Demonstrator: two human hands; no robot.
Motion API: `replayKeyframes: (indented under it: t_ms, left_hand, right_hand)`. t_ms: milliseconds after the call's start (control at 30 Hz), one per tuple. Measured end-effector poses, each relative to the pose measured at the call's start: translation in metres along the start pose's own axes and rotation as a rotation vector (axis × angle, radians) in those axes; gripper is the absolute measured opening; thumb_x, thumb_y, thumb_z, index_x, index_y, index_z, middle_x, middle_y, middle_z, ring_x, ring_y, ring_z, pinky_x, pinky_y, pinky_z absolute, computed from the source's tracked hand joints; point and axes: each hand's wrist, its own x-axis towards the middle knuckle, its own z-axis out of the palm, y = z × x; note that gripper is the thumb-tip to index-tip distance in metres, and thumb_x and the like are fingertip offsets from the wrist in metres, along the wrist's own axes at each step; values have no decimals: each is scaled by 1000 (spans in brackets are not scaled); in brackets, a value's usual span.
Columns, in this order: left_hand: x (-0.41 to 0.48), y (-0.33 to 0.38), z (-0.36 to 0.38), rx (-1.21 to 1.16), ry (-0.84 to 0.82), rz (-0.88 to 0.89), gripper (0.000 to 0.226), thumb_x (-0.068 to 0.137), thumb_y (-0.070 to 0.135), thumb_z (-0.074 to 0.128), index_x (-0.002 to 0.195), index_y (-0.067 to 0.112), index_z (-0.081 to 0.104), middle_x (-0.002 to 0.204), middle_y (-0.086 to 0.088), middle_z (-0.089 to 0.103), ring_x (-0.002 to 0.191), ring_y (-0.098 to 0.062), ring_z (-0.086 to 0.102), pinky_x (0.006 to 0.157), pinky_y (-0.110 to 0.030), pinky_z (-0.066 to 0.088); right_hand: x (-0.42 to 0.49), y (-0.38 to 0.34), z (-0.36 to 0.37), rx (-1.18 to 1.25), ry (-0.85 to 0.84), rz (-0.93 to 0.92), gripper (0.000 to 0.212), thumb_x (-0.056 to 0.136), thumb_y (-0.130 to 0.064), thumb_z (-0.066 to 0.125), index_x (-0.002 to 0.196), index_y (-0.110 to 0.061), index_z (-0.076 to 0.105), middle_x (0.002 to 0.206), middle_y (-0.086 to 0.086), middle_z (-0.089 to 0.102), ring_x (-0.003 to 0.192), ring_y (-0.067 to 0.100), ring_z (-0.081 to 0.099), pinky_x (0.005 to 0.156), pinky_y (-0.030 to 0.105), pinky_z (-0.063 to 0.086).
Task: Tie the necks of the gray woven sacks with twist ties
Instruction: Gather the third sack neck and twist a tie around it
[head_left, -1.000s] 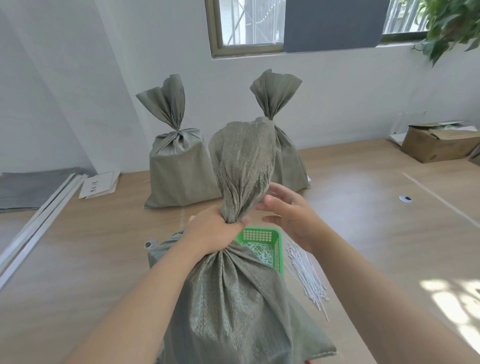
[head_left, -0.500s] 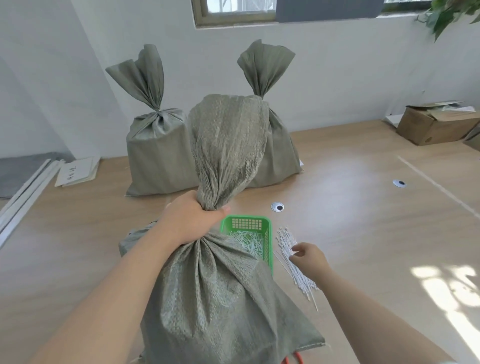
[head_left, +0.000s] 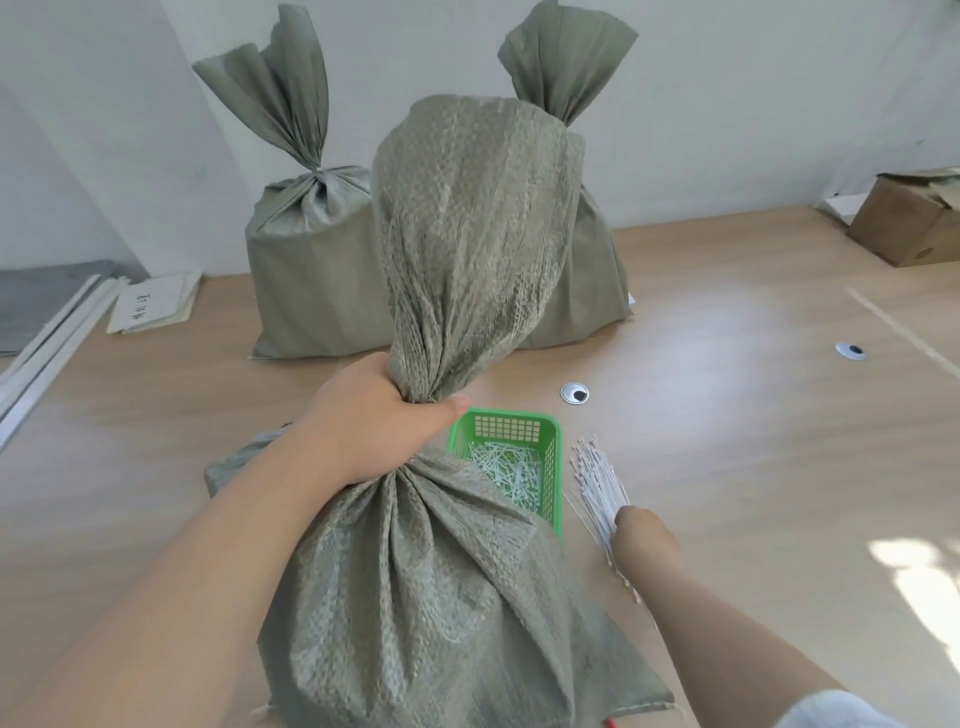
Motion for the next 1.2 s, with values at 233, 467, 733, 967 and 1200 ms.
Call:
replayKeyframes:
  t_ms: [233, 467, 733, 967, 1200]
  left_hand:
    - [-1, 1, -1, -6, -30, 55, 32, 85, 45, 69, 58, 57, 57, 46, 26, 55, 60, -4, 52, 67, -27, 40]
    - [-4, 5, -2, -12, -30, 100, 41, 87, 44, 68, 53, 64, 53, 45, 36, 51, 60, 0, 48, 61, -23, 37]
    - [-3, 2, -1, -48, -3, 64, 37, 84, 45, 70, 57, 65, 54, 46, 18, 55, 60, -3, 52, 68, -27, 42]
    - [-2, -3, 0, -49, 5, 30, 27, 83, 45, 71, 65, 34, 54, 64, 16, 54, 66, -12, 54, 75, -29, 45]
    - [-8, 2, -4, -14, -5, 23, 19, 83, 51, 68, 72, 39, 58, 86, 7, 67, 93, -22, 65, 89, -34, 50]
  right_hand:
    - [6, 4, 13, 10, 39, 30, 17, 83, -2, 50, 89, -14, 59, 101, 10, 66, 95, 30, 67, 74, 31, 50]
    - [15, 11, 17, 22, 47, 12, 6, 87, -13, 51, 84, -17, 55, 98, 7, 66, 79, 28, 57, 69, 30, 48]
    - [12, 17, 12, 50, 72, -45, 9, 83, -17, 51, 75, -15, 55, 82, 5, 58, 79, 27, 58, 65, 28, 43]
    - [3, 26, 2, 74, 30, -53, 12, 83, -15, 55, 83, -24, 63, 94, 2, 69, 89, 25, 65, 73, 29, 51]
    - [-19, 37, -7, 192, 16, -141, 22, 88, -14, 64, 109, -20, 71, 99, 0, 70, 93, 20, 63, 81, 26, 48]
